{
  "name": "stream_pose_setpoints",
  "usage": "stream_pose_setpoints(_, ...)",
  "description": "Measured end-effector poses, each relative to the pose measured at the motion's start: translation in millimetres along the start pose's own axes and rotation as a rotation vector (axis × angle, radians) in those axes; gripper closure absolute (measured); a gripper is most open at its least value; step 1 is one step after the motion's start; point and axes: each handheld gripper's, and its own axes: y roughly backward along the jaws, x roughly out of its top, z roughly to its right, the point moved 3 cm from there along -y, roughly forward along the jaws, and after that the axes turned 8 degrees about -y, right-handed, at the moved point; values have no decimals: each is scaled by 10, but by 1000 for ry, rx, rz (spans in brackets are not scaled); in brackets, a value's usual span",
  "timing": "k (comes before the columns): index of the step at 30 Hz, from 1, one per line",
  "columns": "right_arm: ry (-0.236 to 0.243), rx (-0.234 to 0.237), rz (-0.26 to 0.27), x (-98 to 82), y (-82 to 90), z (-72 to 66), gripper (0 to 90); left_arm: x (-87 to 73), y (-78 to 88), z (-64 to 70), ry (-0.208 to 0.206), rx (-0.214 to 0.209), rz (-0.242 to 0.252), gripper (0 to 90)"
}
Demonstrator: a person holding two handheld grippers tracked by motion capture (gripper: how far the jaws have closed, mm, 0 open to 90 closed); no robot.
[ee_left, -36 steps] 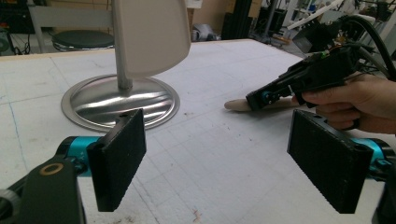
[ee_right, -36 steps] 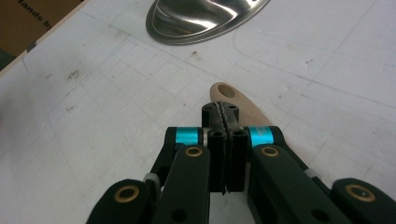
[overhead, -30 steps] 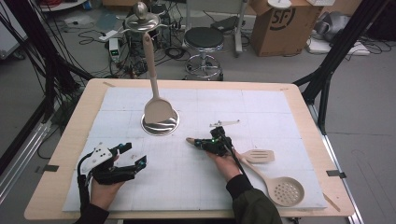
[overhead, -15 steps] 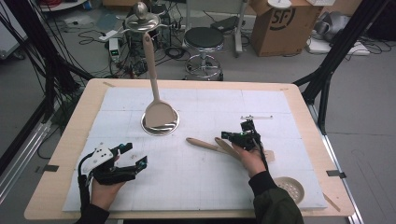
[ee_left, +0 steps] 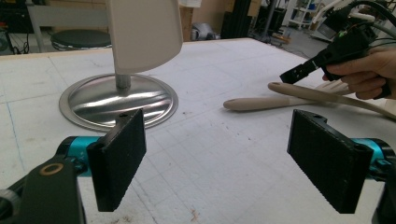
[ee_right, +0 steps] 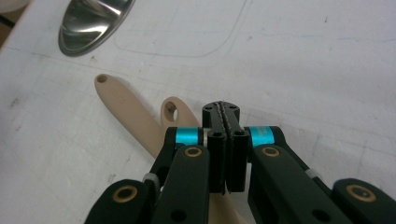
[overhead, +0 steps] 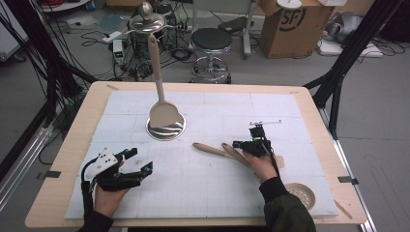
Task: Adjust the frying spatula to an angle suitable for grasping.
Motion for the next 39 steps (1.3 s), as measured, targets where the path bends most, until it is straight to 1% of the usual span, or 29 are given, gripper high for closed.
stream_pose_setpoints(3, 8, -12, -12, -9, -7, -17, 896, -1, -3, 0, 0, 1, 0, 200)
stream_pose_setpoints(5, 8, -21, -29, -16, -16, -24, 896, 0, -3, 3, -2, 0, 0, 200)
stream_pose_setpoints(7, 22, -28, -50, -29, -31, -31, 896, 0, -3, 3, -2, 1, 0, 200)
stream_pose_setpoints(8, 26, -20, -59, -38, -39, -39, 896, 0, -2, 1, -1, 0, -1, 200)
stream_pose_setpoints(10, 39, -18, -74, -54, -43, -67, 895, -2, -3, -3, 1, 0, -1, 200)
stream_pose_setpoints(12, 53, -9, -85, -72, -44, -101, 895, -2, -5, -2, 0, 0, 0, 200)
stream_pose_setpoints(14, 69, 12, -101, -98, -61, -143, 895, -2, -7, 0, 0, 0, 0, 200)
stream_pose_setpoints(16, 86, 14, -100, -118, -65, -195, 894, -1, -7, 2, 0, 0, 0, 200)
stream_pose_setpoints(17, 92, 34, -99, -124, -69, -217, 895, 1, -7, 2, -1, -1, 1, 200)
stream_pose_setpoints(18, 89, 60, -113, -136, -77, -243, 895, 1, -7, 2, -1, 0, 1, 200)
stream_pose_setpoints(19, 95, 72, -123, -153, -88, -275, 894, 1, -6, 3, 0, 1, 1, 200)
stream_pose_setpoints(21, 117, 78, -137, -179, -119, -324, 895, 2, -4, 4, 0, 0, 2, 200)
stream_pose_setpoints(22, 120, 81, -139, -187, -131, -343, 894, 2, -3, 4, 0, 0, 2, 200)
stream_pose_setpoints(23, 125, 78, -137, -189, -136, -355, 894, 3, -2, 5, 1, -2, 2, 200)
stream_pose_setpoints(27, 138, 105, -123, -178, -133, -386, 892, 2, -2, 0, 1, -1, 2, 200)
stream_pose_setpoints(29, 139, 114, -103, -161, -122, -395, 859, 2, -4, 1, 1, -1, 2, 200)
stream_pose_setpoints(30, 142, 126, -91, -150, -117, -402, 854, 3, -5, 2, 1, -1, 1, 200)
stream_pose_setpoints(31, 143, 131, -85, -141, -117, -410, 834, 3, -6, 3, 0, 0, 2, 200)
stream_pose_setpoints(33, 144, 132, -83, -128, -130, -427, 833, 4, -7, 4, 0, -1, 2, 200)
stream_pose_setpoints(39, 152, 144, -80, -85, -183, -489, 722, 3, -2, 1, 3, -1, 4, 200)
